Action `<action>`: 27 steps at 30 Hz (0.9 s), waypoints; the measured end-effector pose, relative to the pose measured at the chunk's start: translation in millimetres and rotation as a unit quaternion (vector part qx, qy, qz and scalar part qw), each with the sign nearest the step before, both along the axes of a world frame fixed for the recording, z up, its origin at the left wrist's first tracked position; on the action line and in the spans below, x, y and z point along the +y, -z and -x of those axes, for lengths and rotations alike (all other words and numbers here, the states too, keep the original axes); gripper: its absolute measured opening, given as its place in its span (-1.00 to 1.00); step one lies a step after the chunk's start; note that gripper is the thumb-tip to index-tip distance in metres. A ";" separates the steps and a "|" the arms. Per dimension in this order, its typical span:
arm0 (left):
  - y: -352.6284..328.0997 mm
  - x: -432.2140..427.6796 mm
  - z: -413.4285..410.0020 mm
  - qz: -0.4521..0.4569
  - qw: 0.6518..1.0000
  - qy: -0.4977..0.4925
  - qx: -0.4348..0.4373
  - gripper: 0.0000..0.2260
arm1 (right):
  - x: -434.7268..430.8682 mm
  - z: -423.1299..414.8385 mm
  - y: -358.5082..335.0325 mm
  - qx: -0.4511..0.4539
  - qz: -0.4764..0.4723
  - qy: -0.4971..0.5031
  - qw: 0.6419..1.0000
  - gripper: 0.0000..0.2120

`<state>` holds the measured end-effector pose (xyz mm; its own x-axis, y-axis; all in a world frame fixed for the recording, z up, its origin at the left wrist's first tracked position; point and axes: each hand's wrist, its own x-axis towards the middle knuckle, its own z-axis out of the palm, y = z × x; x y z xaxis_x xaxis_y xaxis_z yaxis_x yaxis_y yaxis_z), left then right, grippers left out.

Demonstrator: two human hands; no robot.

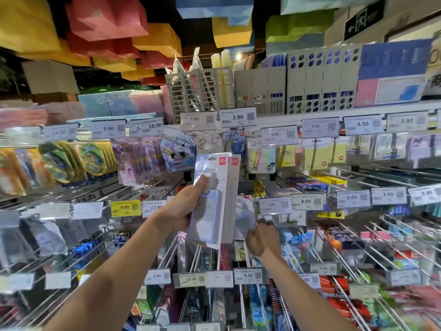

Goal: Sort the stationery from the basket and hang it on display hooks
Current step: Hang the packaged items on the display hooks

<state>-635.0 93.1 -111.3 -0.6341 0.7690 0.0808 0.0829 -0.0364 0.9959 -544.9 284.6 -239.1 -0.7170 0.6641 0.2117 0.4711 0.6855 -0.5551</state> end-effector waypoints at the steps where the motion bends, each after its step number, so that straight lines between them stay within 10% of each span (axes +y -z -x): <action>1: 0.6 0.0 0.5 0.002 1.000 0.000 0.010 -0.31 | -5.5 -7.7 -4.8 0.052 -0.003 -0.004 0.999 -0.84; 8: 6.9 4.9 -5.9 -0.026 0.999 -0.010 0.023 -0.38 | -55.3 -55.0 -51.1 0.429 0.071 -0.142 0.889 -0.79; 15: 10.7 7.3 -25.6 -0.059 0.997 -0.033 0.048 -0.45 | -78.4 -52.4 -74.5 0.303 0.085 -0.143 0.938 -0.47; 27: 16.1 -15.6 -19.7 -0.086 0.984 0.139 0.076 -0.59 | -62.3 -66.2 -57.0 0.377 0.349 -0.199 0.835 -0.60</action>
<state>-615.3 77.5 -127.4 -0.3719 0.8778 0.3019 0.1928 -0.2451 0.9501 -478.7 222.4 -182.1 -0.7479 0.5559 0.3629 -0.3795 0.0905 -0.9208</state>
